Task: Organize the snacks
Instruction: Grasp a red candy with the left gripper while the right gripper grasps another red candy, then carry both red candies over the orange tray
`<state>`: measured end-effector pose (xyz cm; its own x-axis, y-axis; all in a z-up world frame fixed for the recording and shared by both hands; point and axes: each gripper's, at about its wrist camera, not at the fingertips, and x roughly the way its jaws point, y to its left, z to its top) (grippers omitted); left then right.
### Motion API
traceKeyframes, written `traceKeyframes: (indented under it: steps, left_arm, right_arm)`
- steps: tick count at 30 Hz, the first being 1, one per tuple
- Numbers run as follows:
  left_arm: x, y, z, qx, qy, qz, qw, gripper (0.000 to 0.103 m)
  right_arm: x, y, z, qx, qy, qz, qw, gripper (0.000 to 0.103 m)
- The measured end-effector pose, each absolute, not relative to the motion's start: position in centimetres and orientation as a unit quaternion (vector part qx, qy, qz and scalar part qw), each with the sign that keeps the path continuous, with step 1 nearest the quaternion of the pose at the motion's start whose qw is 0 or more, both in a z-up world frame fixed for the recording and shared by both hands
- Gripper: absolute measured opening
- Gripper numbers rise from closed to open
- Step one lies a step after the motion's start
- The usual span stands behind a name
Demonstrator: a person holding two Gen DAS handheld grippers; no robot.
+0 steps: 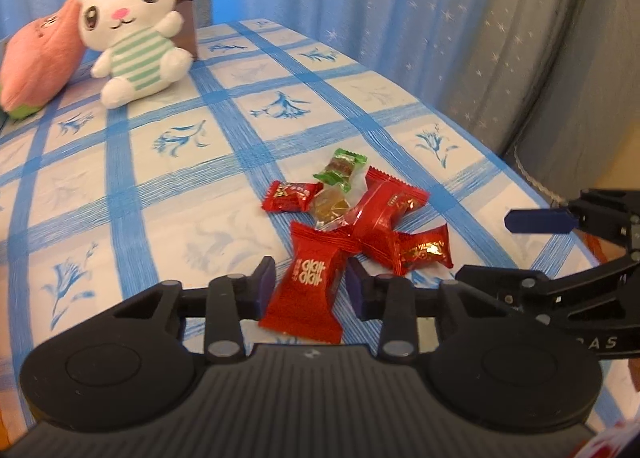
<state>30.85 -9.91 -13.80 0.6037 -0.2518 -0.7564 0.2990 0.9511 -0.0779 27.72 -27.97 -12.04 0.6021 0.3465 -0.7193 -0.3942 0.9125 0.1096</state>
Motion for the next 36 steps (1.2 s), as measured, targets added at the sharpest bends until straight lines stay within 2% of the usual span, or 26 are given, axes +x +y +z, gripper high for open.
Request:
traceKeyframes:
  steps: [4, 10, 18, 23, 36]
  left_arm:
    - [30.6, -10.3, -14.2, 0.040, 0.422, -0.154, 0.892, 0.023]
    - [27.4, -9.5, -13.9, 0.040, 0.427, -0.130, 0.894, 0.022]
    - [23.8, -7.9, -13.4, 0.015, 0.429, -0.116, 0.896, 0.022]
    - [23.0, -7.3, -13.3, 0.010, 0.425, -0.113, 0.898, 0.024]
    - [22.8, -7.4, -14.0, 0.029, 0.425, -0.117, 0.897, 0.026]
  right_arm:
    - [28.3, -27.8, -12.4, -0.032, 0.393, 0.215, 0.893, 0.069]
    - [29.4, -27.1, -13.0, -0.048, 0.388, 0.239, 0.889, 0.068]
    - [30.7, -25.1, -14.3, -0.101, 0.389, 0.290, 0.868, 0.050]
    - [29.9, -24.6, -14.4, -0.109, 0.391, 0.305, 0.862, 0.026]
    - [27.6, -25.0, -13.4, -0.067, 0.412, 0.277, 0.866, 0.023]
